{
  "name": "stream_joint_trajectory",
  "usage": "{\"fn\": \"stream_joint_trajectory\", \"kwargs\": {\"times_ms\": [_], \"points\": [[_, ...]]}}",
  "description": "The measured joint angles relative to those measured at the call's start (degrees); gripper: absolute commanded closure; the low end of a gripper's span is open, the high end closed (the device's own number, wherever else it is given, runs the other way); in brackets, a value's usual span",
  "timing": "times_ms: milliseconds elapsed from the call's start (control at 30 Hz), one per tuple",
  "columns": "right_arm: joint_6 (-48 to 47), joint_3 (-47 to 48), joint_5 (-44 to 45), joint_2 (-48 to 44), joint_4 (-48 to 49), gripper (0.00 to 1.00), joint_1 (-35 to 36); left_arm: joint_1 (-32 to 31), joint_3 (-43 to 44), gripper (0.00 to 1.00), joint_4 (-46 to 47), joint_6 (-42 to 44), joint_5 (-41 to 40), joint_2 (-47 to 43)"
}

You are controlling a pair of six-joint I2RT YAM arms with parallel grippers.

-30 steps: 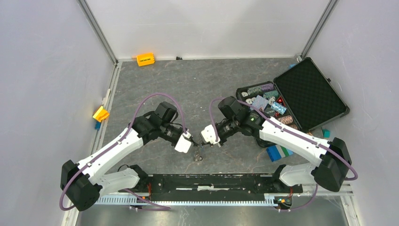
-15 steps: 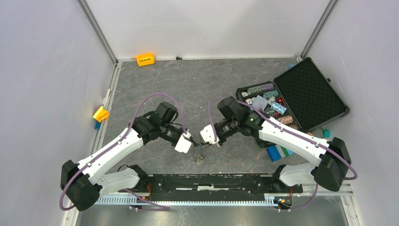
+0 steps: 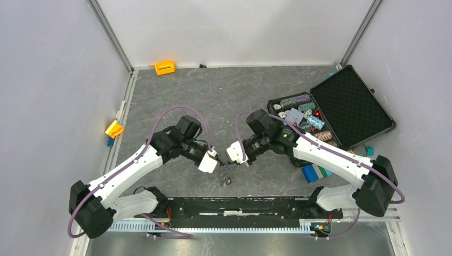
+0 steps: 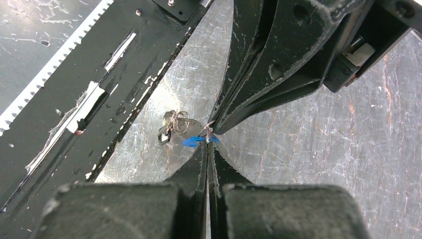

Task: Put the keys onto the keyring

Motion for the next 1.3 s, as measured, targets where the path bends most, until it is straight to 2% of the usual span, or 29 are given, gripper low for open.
{"fn": "stream_joint_trajectory", "kwargs": {"times_ms": [900,1300], "points": [[-1.49,0.0,0.5,0.0,-0.46,1.0,1.09,-0.11,0.02,0.98,-0.35,-0.2,-1.14,0.55],[-2.56,0.0,1.49,0.0,-0.7,1.0,1.86,-0.11,0.04,0.98,-0.28,-3.17,-1.57,0.55]]}}
